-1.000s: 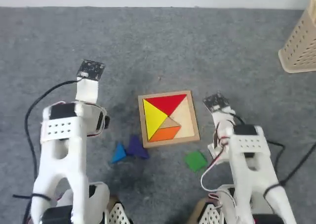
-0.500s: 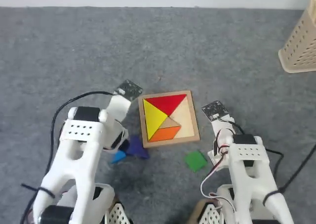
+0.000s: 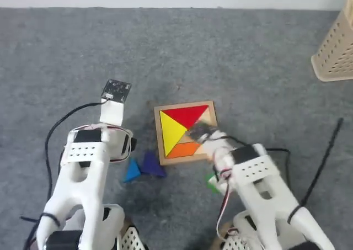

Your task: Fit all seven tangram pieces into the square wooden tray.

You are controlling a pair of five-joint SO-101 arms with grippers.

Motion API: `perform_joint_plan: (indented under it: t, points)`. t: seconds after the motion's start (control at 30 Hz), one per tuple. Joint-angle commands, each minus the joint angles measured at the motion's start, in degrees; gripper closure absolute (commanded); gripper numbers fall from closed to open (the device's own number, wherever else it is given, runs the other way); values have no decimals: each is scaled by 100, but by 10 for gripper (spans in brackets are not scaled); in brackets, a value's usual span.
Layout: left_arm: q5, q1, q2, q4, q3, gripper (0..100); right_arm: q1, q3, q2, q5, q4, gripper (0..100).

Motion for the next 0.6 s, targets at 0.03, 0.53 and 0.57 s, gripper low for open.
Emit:
perform_joint_plan:
  t: [0.03,0.53,0.57]
  points:
    - [70,-26,-176,-149,-13,795,-699,-404,-136,-325,48,807]
    - [70,-26,-176,-185,-13,794,-1068,-105,-119,-519,-374,803]
    - [70,-26,-176,-185,-13,794,-1068,-97,-119,-519,-374,803]
